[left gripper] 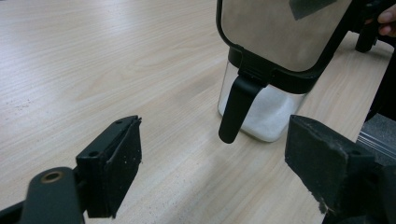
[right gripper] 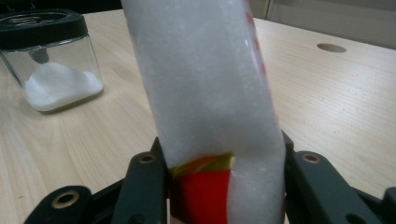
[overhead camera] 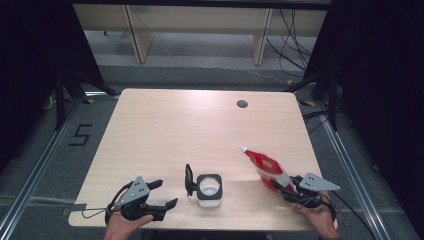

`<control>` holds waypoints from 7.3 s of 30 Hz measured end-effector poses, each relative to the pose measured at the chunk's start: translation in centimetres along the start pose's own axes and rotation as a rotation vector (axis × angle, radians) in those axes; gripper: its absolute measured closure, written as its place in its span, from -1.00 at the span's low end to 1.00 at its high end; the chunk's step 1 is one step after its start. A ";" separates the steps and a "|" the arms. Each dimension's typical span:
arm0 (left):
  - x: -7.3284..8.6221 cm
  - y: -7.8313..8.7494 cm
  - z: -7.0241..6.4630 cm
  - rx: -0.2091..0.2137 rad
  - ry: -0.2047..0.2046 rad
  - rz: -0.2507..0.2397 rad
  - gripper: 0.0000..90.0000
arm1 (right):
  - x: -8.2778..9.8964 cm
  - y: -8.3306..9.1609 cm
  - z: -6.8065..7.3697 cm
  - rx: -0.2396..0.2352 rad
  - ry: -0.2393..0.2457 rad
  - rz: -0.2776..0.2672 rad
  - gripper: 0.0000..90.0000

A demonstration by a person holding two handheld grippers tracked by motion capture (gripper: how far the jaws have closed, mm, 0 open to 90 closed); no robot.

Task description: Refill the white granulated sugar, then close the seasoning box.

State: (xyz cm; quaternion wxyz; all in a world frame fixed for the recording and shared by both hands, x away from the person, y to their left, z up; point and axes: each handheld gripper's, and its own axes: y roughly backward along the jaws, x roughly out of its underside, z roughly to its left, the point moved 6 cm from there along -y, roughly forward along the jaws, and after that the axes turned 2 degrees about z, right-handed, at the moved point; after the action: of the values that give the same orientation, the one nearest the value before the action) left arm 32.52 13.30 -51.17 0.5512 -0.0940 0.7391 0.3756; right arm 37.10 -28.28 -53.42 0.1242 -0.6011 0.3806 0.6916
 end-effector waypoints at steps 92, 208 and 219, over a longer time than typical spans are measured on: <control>0.1 -0.2 0.2 -0.008 0.006 0.009 -0.60 | 0.5 8.7 1.7 0.238 -0.207 0.065 -0.44; -6.3 -5.1 -5.2 0.083 -0.225 0.108 0.98 | 2.5 10.1 4.8 0.261 -0.189 0.245 -0.53; -6.0 -5.8 -5.5 0.104 -0.200 0.113 0.94 | 2.5 10.0 5.0 0.245 -0.212 0.244 -0.53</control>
State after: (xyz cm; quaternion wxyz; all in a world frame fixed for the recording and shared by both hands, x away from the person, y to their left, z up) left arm 33.93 3.96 -47.87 0.6042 0.0145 0.7029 0.3750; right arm 26.49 -32.42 -52.05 0.1508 -0.4547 0.5167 0.7096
